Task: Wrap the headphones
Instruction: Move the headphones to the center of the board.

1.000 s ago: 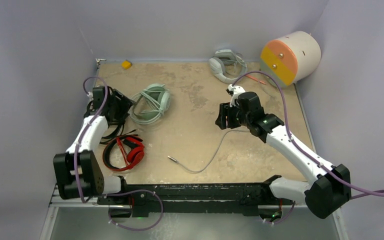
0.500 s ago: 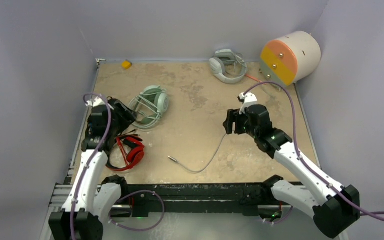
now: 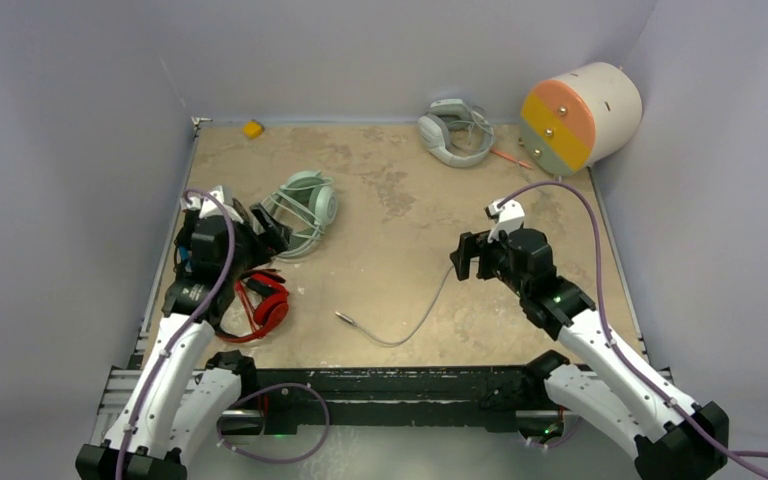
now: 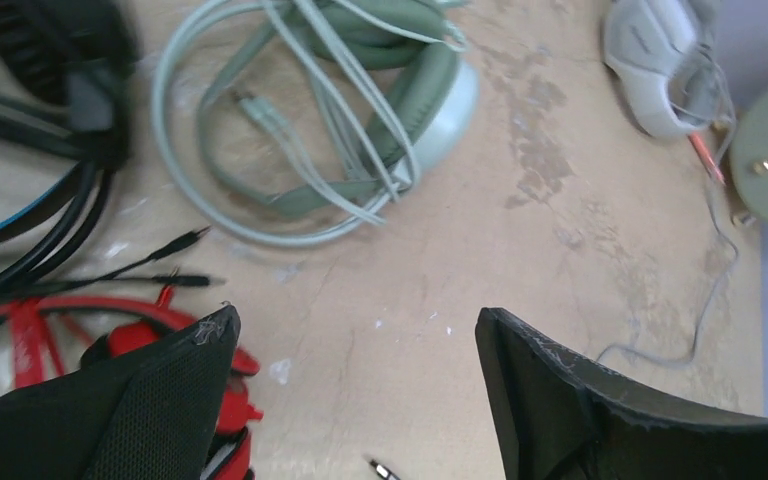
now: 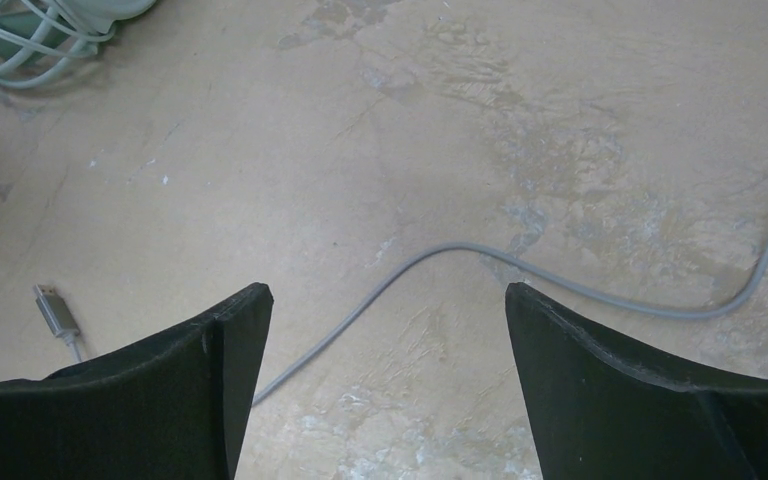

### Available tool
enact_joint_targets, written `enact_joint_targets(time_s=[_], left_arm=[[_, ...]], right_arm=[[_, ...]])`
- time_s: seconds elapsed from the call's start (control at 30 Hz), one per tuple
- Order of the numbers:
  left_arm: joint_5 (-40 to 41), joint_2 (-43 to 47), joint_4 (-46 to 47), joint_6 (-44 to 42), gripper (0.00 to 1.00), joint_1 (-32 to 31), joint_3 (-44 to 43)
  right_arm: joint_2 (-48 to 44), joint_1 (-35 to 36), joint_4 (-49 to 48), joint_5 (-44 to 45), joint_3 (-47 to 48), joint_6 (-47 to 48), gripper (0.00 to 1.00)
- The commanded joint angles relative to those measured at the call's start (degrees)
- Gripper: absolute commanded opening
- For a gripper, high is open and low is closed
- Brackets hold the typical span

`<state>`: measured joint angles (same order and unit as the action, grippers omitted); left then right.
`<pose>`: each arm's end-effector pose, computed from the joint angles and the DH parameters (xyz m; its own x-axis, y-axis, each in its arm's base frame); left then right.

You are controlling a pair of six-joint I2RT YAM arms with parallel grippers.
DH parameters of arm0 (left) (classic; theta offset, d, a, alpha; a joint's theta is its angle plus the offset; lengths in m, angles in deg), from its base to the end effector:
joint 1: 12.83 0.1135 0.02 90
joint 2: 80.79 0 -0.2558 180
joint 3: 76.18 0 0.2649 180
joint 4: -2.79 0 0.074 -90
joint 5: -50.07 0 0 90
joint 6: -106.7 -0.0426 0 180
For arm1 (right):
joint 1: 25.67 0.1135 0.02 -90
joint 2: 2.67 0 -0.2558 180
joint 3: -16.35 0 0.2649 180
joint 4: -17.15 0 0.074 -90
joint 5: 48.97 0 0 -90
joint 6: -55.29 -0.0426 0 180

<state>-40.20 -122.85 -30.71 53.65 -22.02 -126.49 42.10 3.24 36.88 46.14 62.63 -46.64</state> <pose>0.1951 -0.0318 0.2731 -0.4351 -0.5385 -0.7216 -0.1221 0.8293 -0.5453 0.1890 0.1000 0.2642 -0.3520 0.0408 -0.9351 -0.3421 0.9243 0.1691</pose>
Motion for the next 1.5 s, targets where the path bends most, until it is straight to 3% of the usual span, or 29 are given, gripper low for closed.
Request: enact_joint_targets(time_s=[0.0,0.1,0.13,0.27,0.3,0.57,0.8,1.07,1.47], left_arm=[[11.4,0.2,-22.5,9.0,0.84,-0.1,-8.7],[14.4,3.2,-31.6,17.7,0.72,-0.1,-10.0],[14.1,4.5,-33.1,20.6,0.63,-0.1,-9.7],[12.1,7.4,-33.7,25.4,0.04,0.0,-7.1],[12.3,7.3,-34.0,26.4,0.0,0.0,-6.7],[23.5,9.6,-37.7,39.8,0.0,0.0,0.0],[28.6,4.7,-35.6,45.5,0.0,0.0,3.0],[26.8,-6.1,-24.1,45.3,0.0,0.0,6.6],[15.3,-25.2,6.7,33.6,0.0,0.1,5.9]], right_arm=[[1.3,0.0,4.8,1.4,3.6,-0.6,0.89],[1.3,0.0,3.7,1.1,2.9,-1.6,0.89],[1.3,0.0,3.4,1.0,2.8,-1.8,0.89],[1.8,0.1,2.7,0.5,2.8,-2.1,0.89],[1.9,0.0,2.8,0.4,2.9,-2.2,0.89],[0.6,0.0,3.7,0.7,2.6,-1.4,0.89],[-1.3,0.1,3.0,-0.4,1.4,-2.7,0.88],[-3.7,0.0,4.6,-0.4,1.6,-3.0,0.88],[-4.3,0.0,5.6,-0.4,2.2,-2.6,0.88]])
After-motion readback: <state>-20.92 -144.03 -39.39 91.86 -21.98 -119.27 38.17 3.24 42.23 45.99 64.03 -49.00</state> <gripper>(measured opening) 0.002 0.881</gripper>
